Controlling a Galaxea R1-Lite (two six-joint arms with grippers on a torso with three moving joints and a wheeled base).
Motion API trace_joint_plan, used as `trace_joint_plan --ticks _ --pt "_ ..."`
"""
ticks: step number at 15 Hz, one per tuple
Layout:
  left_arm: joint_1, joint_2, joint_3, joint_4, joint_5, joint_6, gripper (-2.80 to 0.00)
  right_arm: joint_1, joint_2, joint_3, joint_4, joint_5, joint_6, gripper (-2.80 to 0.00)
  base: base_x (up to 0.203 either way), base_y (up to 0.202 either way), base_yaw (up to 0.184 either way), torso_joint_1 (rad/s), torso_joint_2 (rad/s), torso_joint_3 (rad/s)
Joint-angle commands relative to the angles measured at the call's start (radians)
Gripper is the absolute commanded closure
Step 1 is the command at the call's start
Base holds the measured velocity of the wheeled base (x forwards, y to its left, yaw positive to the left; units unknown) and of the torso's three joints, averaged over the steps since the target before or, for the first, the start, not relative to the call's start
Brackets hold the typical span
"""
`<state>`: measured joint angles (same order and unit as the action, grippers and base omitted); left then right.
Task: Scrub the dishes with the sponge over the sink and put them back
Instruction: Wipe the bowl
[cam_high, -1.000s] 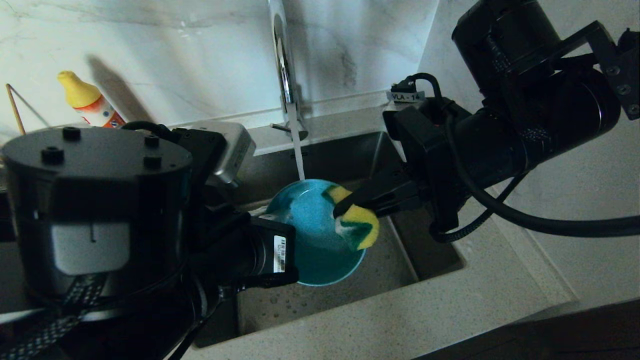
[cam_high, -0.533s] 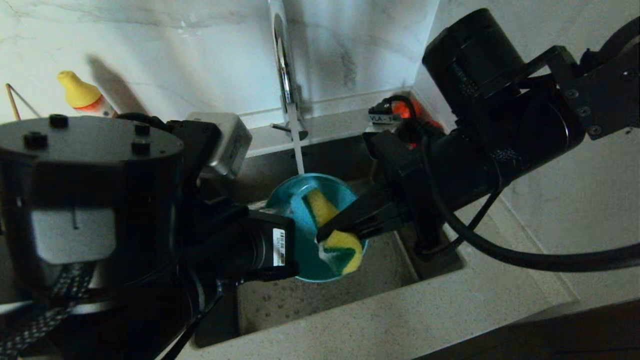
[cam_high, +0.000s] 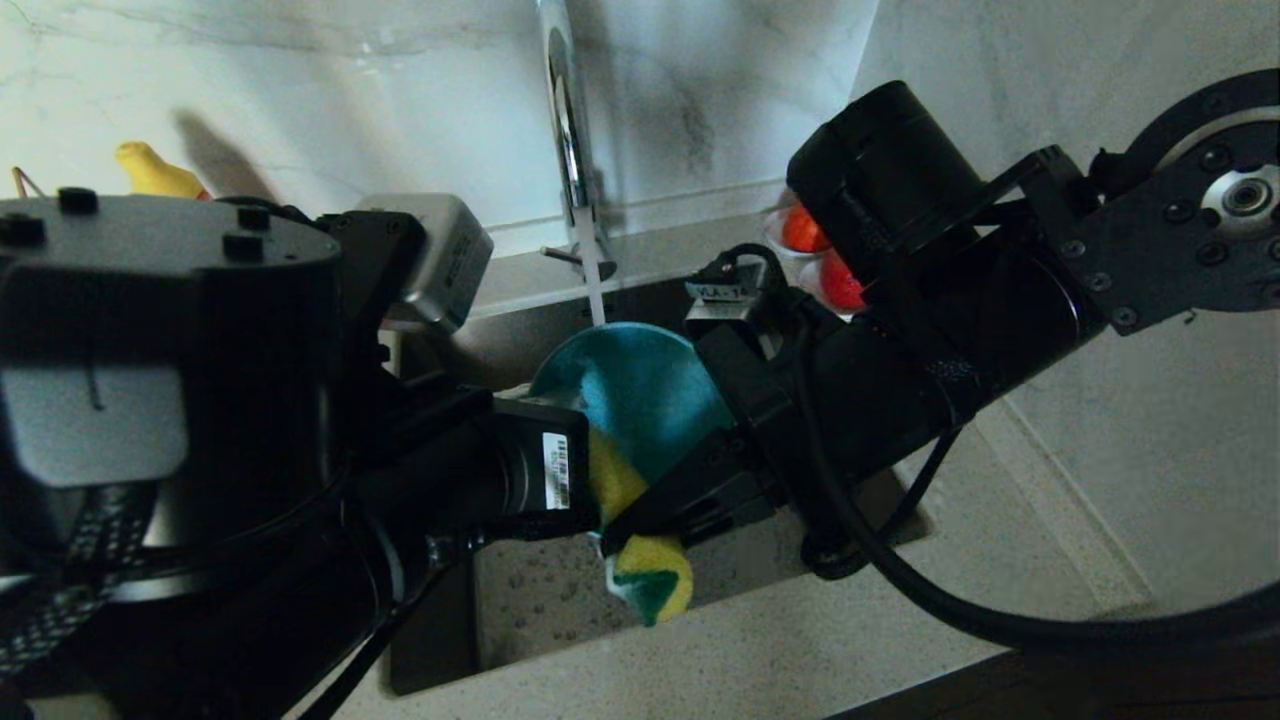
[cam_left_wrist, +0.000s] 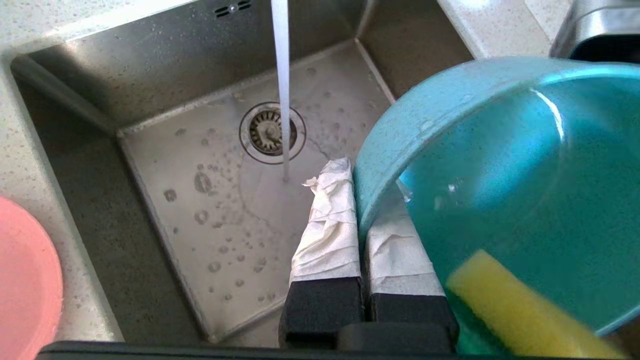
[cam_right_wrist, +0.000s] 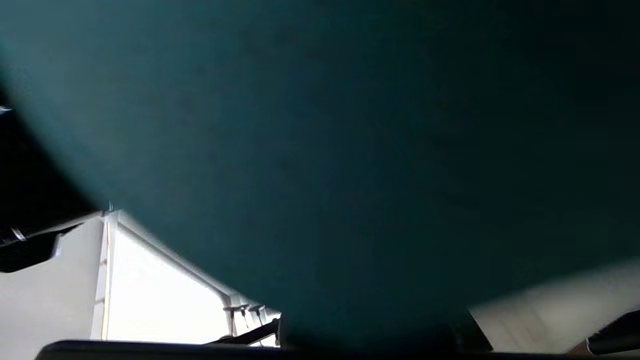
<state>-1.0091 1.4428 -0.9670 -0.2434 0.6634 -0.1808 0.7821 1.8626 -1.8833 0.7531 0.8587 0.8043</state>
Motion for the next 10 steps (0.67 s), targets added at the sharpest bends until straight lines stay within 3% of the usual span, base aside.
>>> trace_joint_plan --ticks 1,7,10 --pt "0.0 0.004 0.002 -0.007 0.004 -0.002 0.0 0.028 0.009 -0.024 0.004 0.005 0.004 0.0 0.0 0.0 0.0 0.0 0.0 0.0" --pt "0.001 0.002 -0.004 -0.007 0.005 -0.002 0.0 0.034 -0.004 0.003 0.012 0.003 0.003 0.0 0.0 0.0 0.0 0.0 0.0 0.0" --pt "0.007 -0.001 -0.004 -0.007 0.005 -0.001 0.0 0.0 -0.03 0.03 0.011 0.001 0.0 0.0 0.0 0.0 0.0 0.0 0.0 0.0"
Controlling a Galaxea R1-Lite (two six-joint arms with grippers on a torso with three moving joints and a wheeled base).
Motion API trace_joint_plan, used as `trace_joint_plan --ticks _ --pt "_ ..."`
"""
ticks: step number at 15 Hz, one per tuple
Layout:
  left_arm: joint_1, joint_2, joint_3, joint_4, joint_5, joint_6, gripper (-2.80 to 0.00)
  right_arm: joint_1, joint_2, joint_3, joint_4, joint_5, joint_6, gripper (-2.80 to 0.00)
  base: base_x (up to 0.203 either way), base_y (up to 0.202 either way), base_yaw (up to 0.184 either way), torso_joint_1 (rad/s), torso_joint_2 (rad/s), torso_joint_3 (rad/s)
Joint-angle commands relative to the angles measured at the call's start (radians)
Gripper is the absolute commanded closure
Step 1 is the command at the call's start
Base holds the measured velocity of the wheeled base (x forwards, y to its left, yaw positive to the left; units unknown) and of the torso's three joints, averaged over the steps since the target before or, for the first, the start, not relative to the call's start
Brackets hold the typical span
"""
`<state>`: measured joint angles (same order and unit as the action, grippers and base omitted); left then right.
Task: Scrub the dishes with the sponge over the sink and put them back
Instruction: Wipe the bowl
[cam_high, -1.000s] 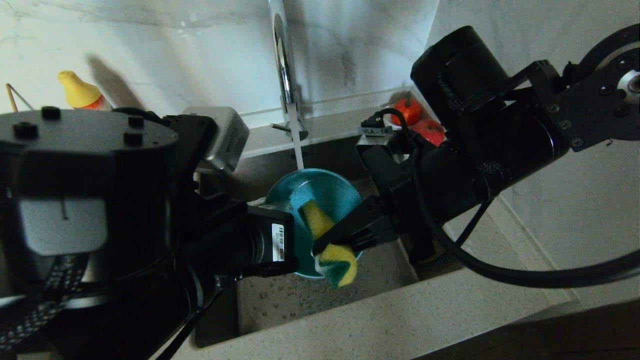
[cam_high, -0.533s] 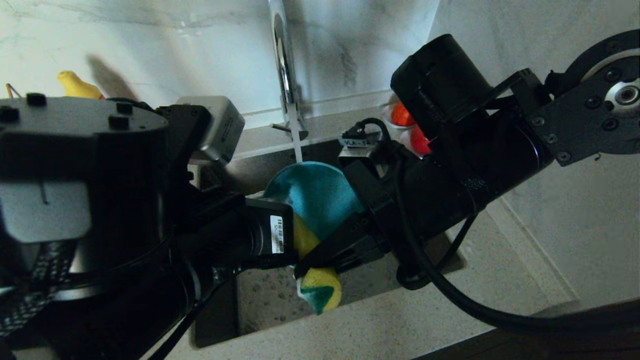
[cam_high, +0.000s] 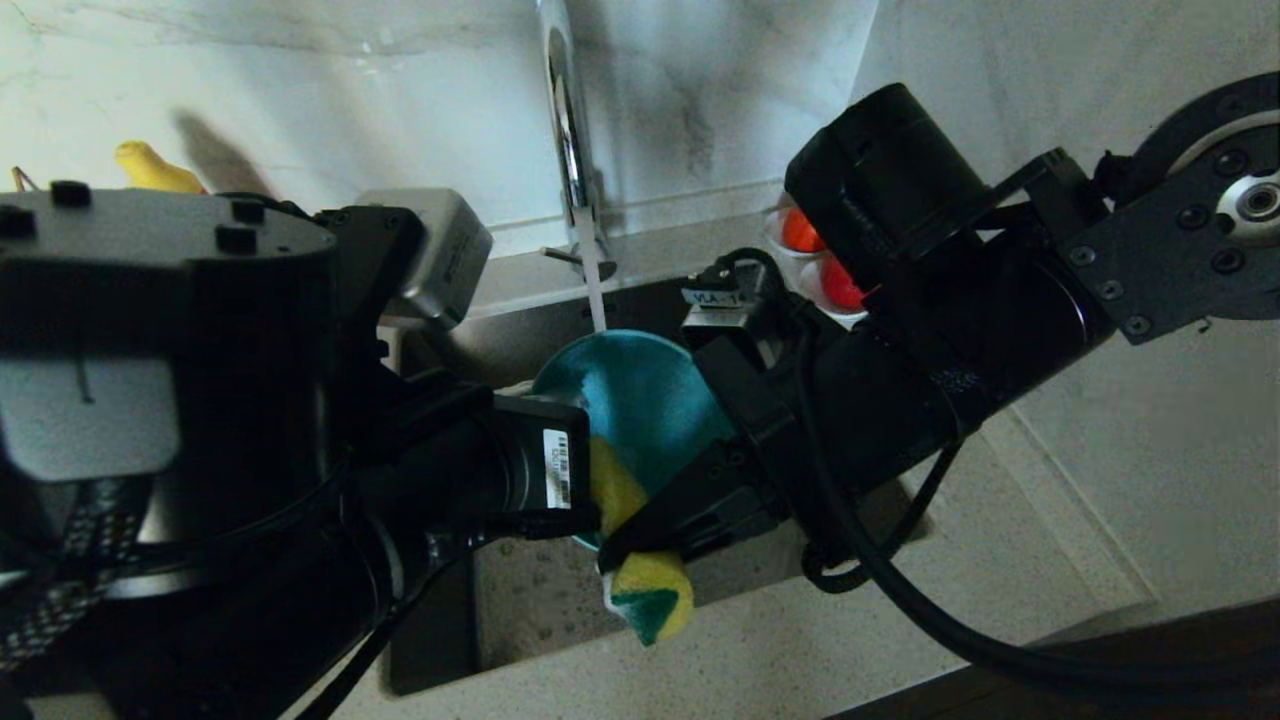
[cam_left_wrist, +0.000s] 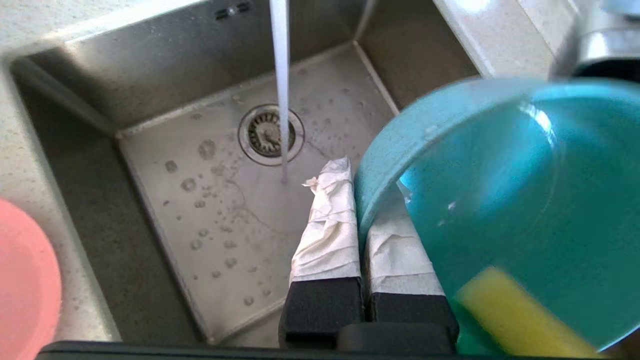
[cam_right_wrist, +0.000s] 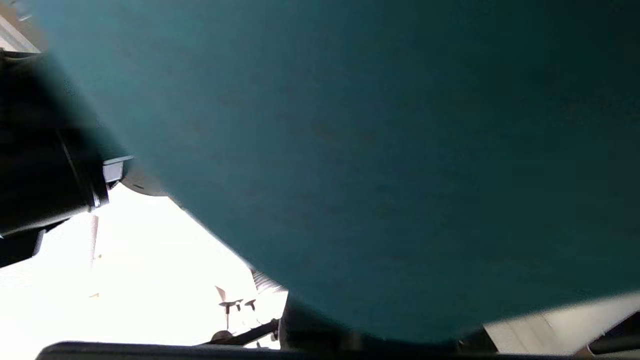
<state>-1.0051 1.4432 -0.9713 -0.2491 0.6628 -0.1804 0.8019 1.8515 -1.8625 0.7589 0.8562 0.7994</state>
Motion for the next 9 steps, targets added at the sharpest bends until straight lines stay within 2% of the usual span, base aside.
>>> trace_joint_plan --ticks 1,6,9 --pt "0.003 -0.003 0.0 -0.001 0.006 -0.001 0.0 -0.032 -0.028 0.011 0.006 0.003 0.003 0.0 0.0 0.0 0.0 0.0 0.0 0.0" --pt "0.005 -0.023 0.012 0.008 0.006 0.007 0.0 -0.099 -0.066 0.005 -0.002 0.003 -0.003 0.0 0.0 0.0 0.0 0.0 0.0 0.0" --pt "0.003 -0.021 0.016 0.007 0.006 0.007 0.0 -0.103 -0.068 -0.038 -0.004 0.003 0.001 0.0 0.0 0.0 0.0 0.0 0.0 0.0"
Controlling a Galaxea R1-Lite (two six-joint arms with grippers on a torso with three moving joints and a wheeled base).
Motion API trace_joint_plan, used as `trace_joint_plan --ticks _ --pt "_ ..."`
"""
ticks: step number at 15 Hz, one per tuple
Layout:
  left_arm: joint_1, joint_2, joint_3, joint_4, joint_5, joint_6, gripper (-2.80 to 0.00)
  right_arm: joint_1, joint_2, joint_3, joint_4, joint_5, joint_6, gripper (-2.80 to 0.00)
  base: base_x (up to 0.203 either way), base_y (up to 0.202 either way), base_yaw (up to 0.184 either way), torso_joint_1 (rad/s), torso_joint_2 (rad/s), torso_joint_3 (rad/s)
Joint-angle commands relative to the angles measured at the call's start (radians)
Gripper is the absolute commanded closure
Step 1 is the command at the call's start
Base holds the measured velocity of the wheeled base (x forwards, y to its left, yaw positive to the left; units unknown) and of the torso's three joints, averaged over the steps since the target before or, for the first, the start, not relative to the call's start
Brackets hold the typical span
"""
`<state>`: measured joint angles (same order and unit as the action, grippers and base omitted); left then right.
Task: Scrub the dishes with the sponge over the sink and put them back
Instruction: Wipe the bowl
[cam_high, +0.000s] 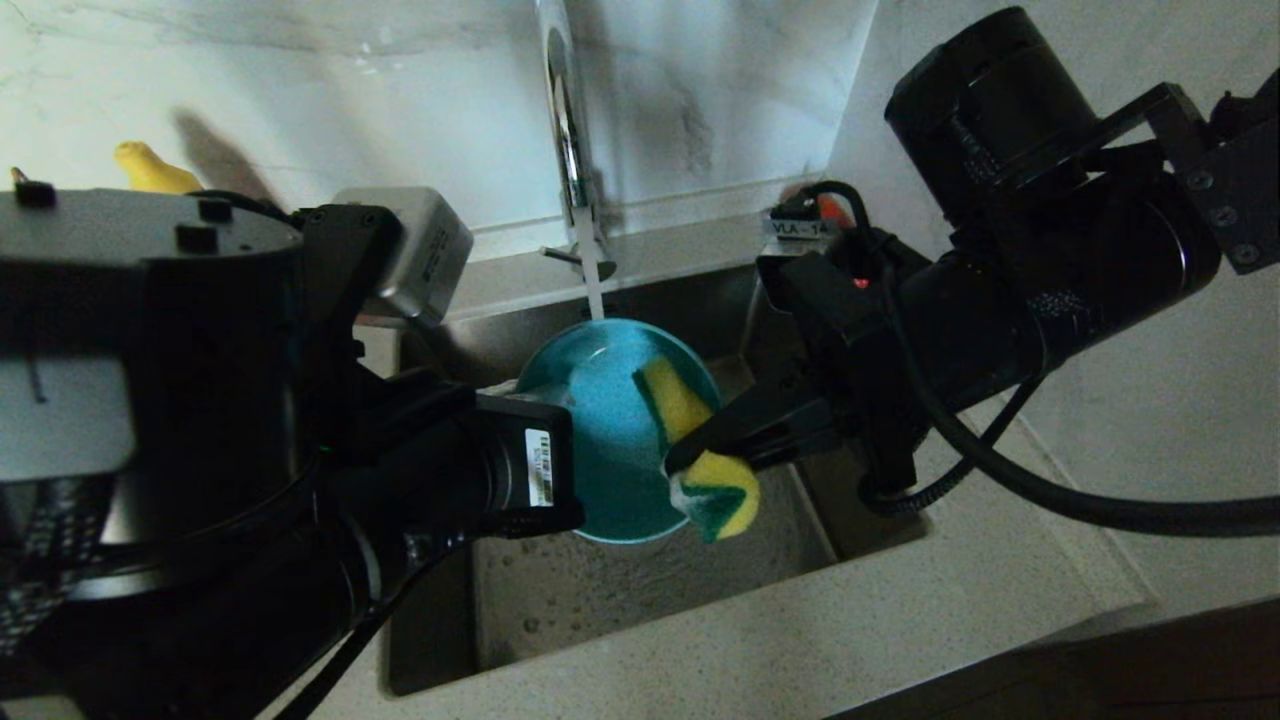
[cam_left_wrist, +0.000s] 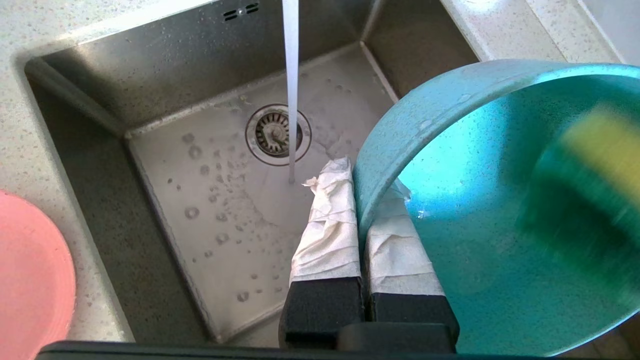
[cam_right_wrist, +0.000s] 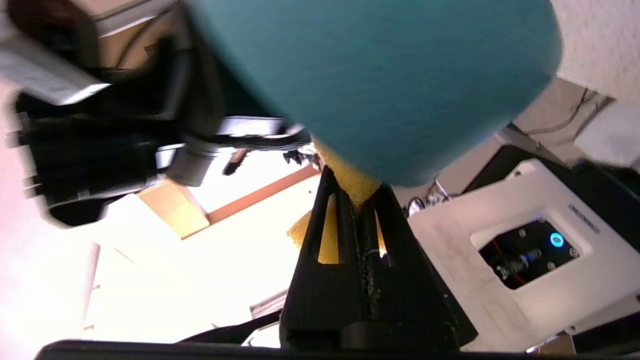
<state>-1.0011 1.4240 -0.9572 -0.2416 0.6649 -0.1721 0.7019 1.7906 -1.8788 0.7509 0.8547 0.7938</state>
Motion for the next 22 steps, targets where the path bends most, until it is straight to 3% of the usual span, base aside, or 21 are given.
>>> trace_joint_plan --ticks 1,14,22 --pt "-0.001 -0.001 0.002 0.001 0.002 -0.001 0.0 -0.004 -0.006 -0.03 0.004 0.004 0.007 0.0 0.0 0.0 0.0 0.0 0.0 0.0" --pt "0.001 0.012 0.023 -0.007 0.0 -0.003 0.0 -0.018 -0.024 -0.025 -0.036 0.02 0.013 0.0 0.0 0.0 0.0 0.0 0.0 0.0" --pt "0.064 0.015 -0.012 0.007 -0.005 0.0 0.0 -0.026 -0.147 0.13 -0.04 0.018 0.006 0.0 0.0 0.0 0.0 0.0 0.0 0.0"
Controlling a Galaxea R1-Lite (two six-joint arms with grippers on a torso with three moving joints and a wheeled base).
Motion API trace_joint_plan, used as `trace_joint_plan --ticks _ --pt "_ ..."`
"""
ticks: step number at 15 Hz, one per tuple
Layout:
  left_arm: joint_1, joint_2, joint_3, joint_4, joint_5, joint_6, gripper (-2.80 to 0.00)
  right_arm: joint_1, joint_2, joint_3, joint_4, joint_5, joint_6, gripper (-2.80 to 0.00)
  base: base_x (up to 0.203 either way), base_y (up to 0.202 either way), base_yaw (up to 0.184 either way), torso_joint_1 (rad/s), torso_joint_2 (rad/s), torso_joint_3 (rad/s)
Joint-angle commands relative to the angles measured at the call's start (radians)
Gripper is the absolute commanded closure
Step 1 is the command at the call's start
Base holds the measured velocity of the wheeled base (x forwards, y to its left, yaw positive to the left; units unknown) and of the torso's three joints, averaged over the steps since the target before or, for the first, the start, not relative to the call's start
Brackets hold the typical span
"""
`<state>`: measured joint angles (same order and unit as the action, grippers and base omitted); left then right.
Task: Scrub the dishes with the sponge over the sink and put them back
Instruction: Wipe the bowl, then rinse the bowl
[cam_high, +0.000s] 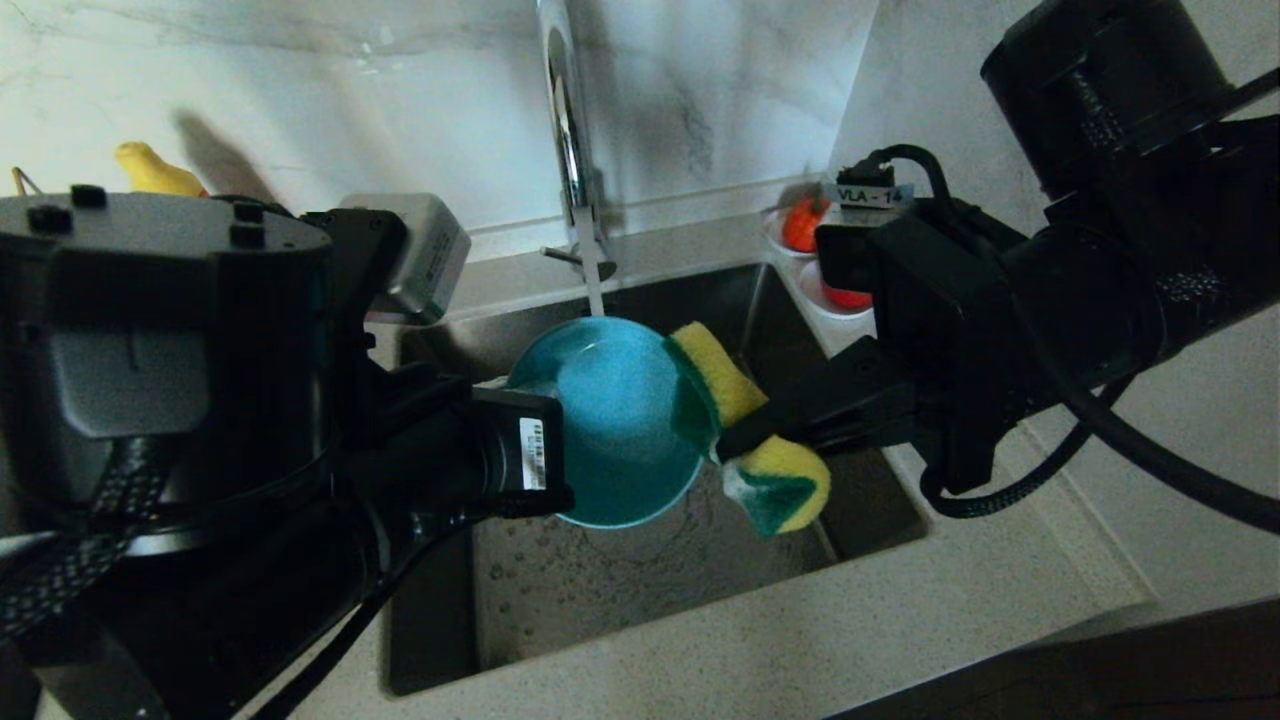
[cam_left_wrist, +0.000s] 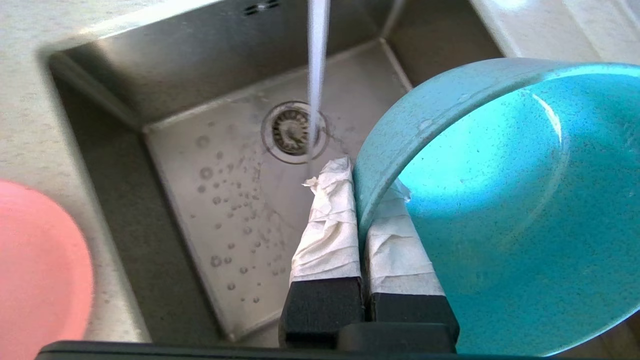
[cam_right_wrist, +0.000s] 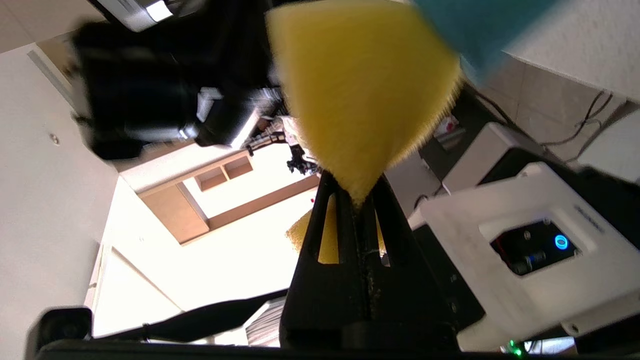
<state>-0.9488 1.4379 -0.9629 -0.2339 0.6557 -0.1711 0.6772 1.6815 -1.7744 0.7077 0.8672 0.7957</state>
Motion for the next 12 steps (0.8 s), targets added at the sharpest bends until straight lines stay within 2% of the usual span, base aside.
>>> trace_joint_plan --ticks 1,4,6,10,12 --pt "0.015 0.001 -0.004 0.001 0.004 -0.001 0.0 -0.003 -0.055 0.029 0.006 0.006 0.004 0.0 0.0 0.0 0.0 0.0 0.0 0.0" --pt "0.03 0.003 0.021 0.008 0.004 -0.005 0.0 -0.005 -0.129 0.033 0.012 0.003 0.01 0.0 0.0 0.0 0.0 0.0 0.0 0.0" --pt "0.071 0.02 0.044 0.024 0.002 -0.013 0.0 -0.01 -0.182 0.033 0.025 -0.002 0.011 0.0 0.0 0.0 0.0 0.0 0.0 0.0" --pt "0.139 0.058 0.082 0.063 0.0 -0.094 0.0 -0.074 -0.255 0.04 0.077 -0.006 0.008 0.0 0.0 0.0 0.0 0.0 0.0 0.0" --pt "0.184 0.079 0.081 0.109 -0.002 -0.156 0.0 -0.104 -0.284 0.04 0.095 -0.007 0.007 0.0 0.0 0.0 0.0 0.0 0.0 0.0"
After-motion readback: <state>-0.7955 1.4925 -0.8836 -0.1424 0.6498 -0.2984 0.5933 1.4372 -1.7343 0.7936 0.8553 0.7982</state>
